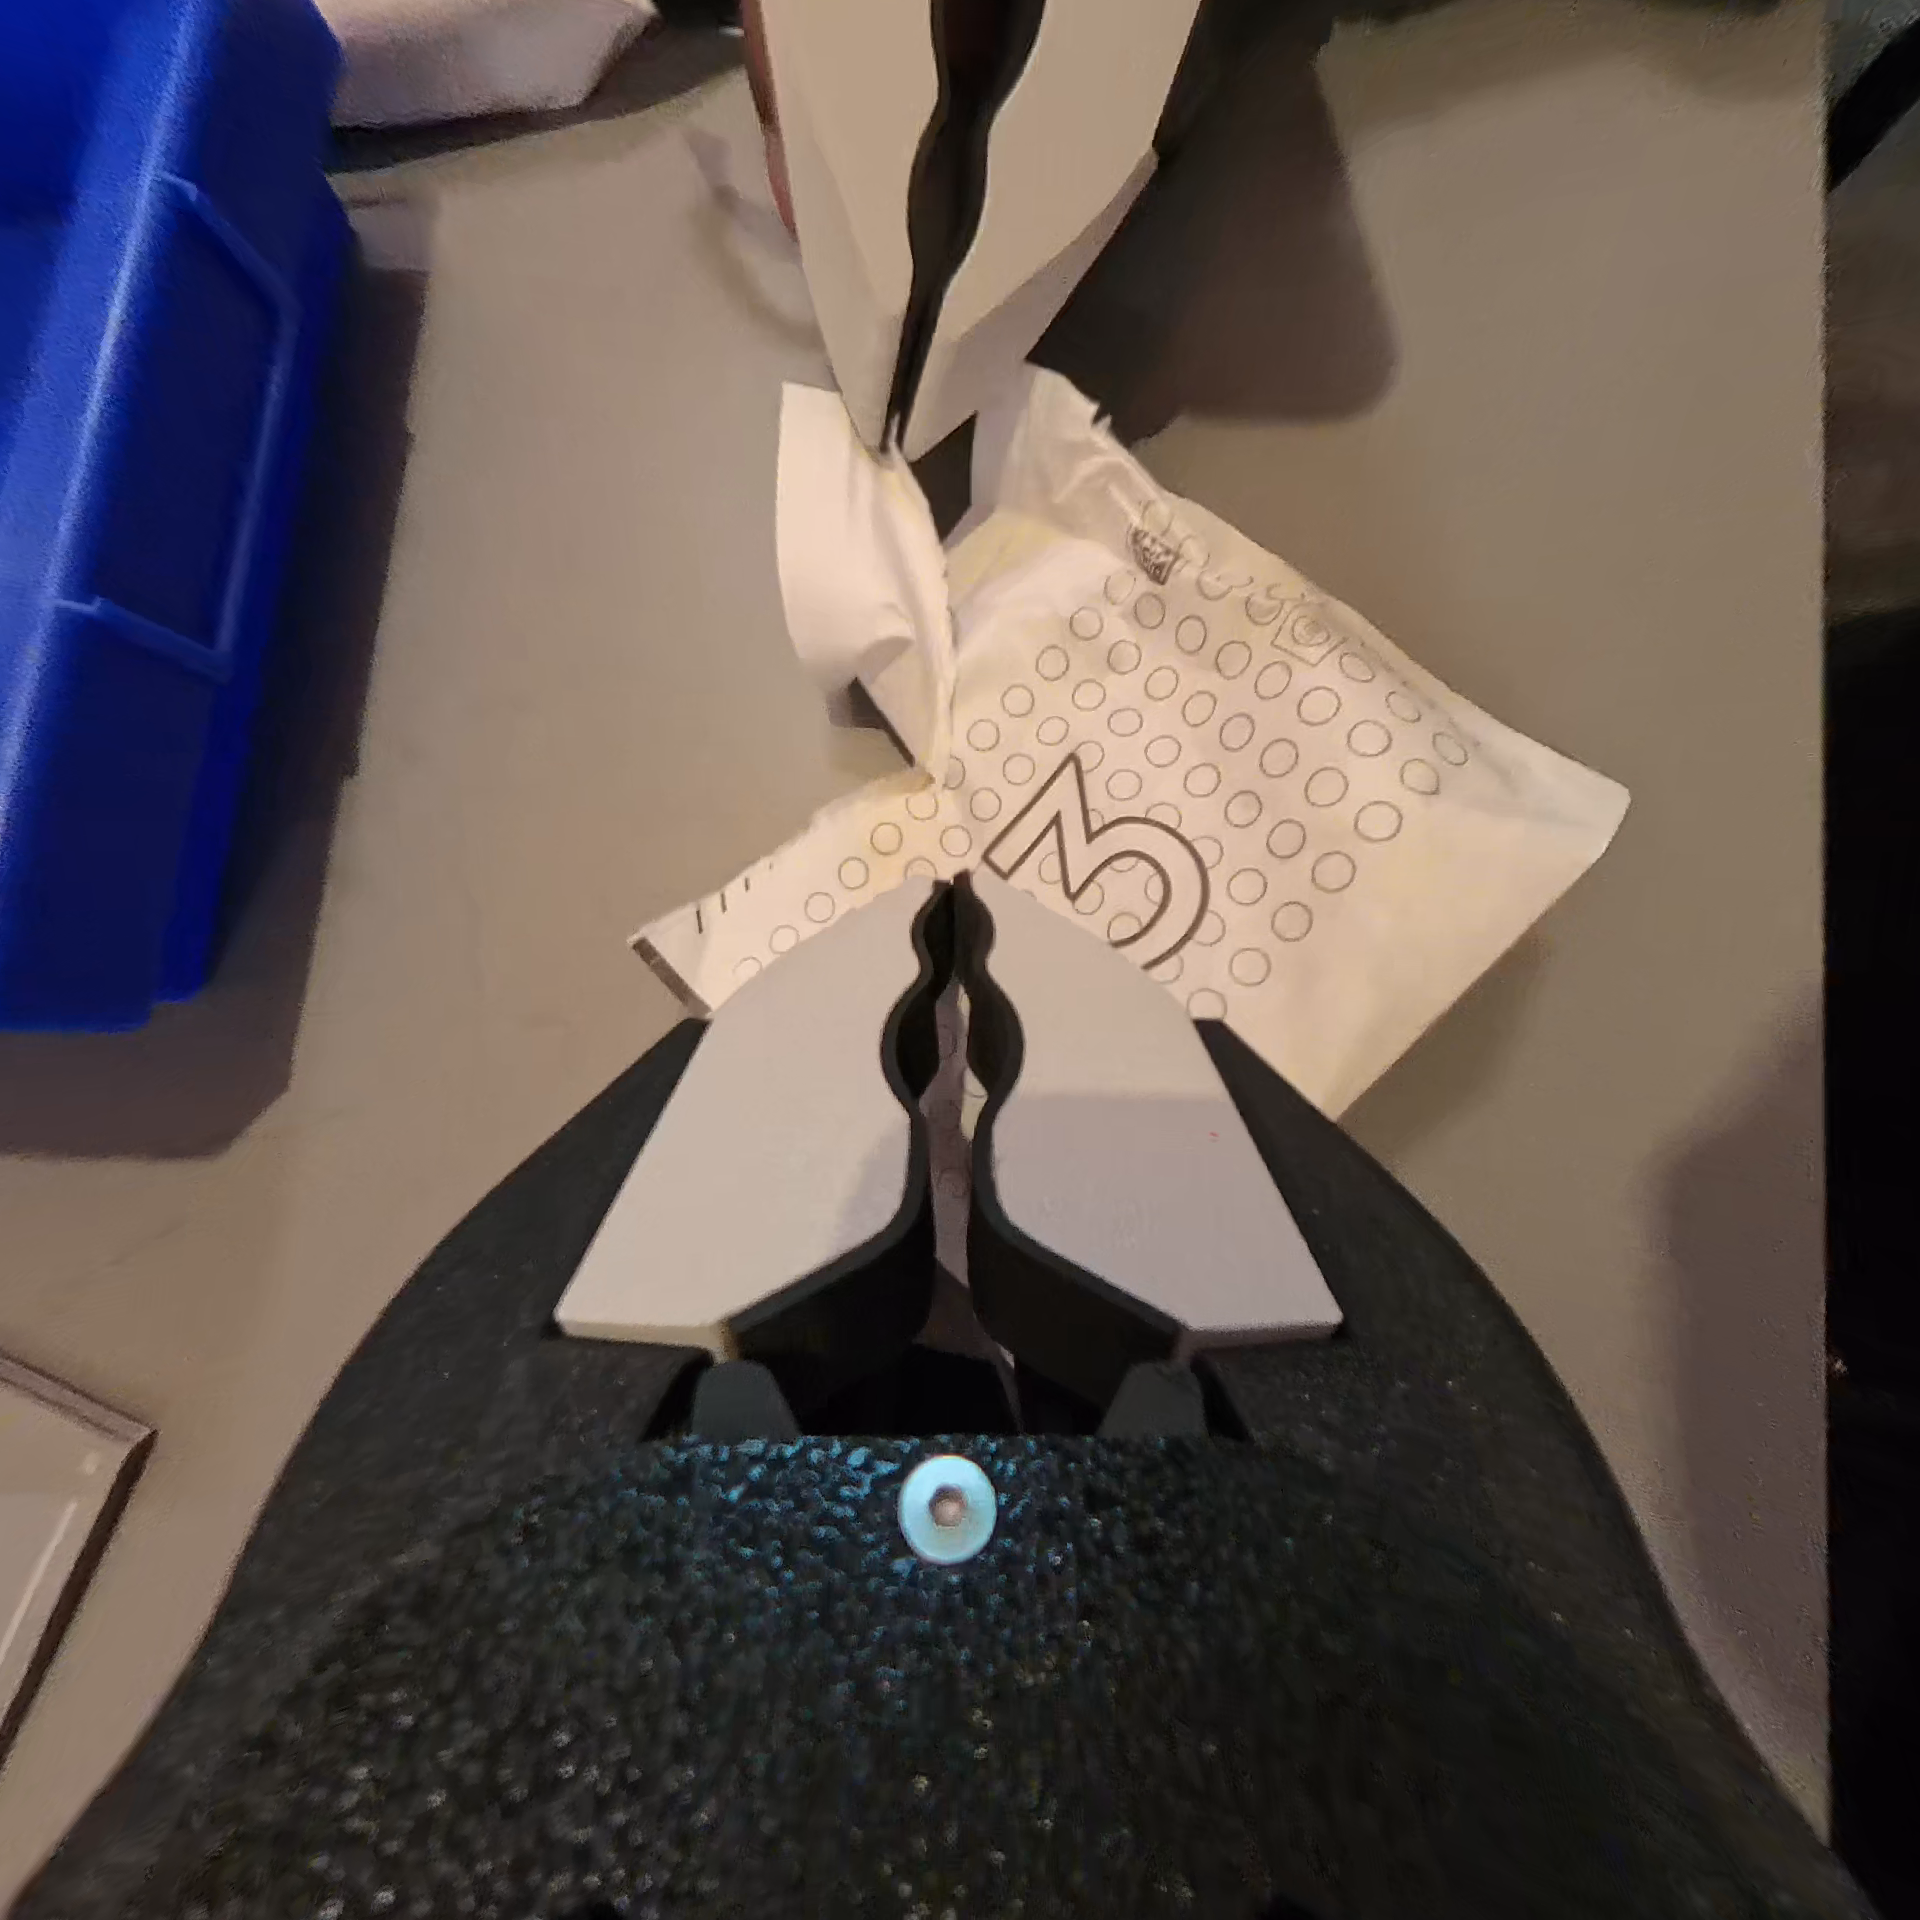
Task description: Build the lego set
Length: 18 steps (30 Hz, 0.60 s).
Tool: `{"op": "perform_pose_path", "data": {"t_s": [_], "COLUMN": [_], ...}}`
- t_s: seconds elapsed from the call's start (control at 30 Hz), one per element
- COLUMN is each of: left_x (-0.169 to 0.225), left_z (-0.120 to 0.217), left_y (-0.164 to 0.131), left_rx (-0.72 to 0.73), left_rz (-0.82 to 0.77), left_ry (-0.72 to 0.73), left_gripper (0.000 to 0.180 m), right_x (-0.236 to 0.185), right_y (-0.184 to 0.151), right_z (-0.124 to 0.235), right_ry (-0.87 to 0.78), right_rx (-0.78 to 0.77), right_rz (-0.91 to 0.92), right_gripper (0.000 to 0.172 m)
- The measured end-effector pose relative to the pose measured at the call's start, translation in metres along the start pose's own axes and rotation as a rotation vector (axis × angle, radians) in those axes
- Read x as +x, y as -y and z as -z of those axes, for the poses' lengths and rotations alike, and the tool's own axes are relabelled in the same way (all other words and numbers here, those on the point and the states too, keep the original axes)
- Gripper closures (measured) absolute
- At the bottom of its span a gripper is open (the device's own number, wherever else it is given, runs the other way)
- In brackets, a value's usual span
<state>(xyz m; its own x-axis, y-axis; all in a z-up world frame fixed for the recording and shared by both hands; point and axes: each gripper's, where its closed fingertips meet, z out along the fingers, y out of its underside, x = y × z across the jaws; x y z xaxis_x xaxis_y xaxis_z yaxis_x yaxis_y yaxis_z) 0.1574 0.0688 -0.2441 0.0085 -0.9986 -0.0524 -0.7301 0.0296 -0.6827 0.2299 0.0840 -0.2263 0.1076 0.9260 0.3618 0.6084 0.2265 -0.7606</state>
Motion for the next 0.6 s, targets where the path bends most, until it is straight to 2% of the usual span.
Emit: {"op": "perform_pose_path", "data": {"t_s": [0.6], "left_x": [0.003], "left_z": [-0.001], "left_y": [0.002], "left_rx": [0.009], "left_rz": [-0.076], "left_ry": [0.014], "left_gripper": [0.179], "right_x": [-0.01], "right_y": [-0.016], "right_z": [0.019], "right_ry": [-0.017], "right_rx": [-0.053], "right_rz": [-0.052], "right_gripper": [0.172]}}
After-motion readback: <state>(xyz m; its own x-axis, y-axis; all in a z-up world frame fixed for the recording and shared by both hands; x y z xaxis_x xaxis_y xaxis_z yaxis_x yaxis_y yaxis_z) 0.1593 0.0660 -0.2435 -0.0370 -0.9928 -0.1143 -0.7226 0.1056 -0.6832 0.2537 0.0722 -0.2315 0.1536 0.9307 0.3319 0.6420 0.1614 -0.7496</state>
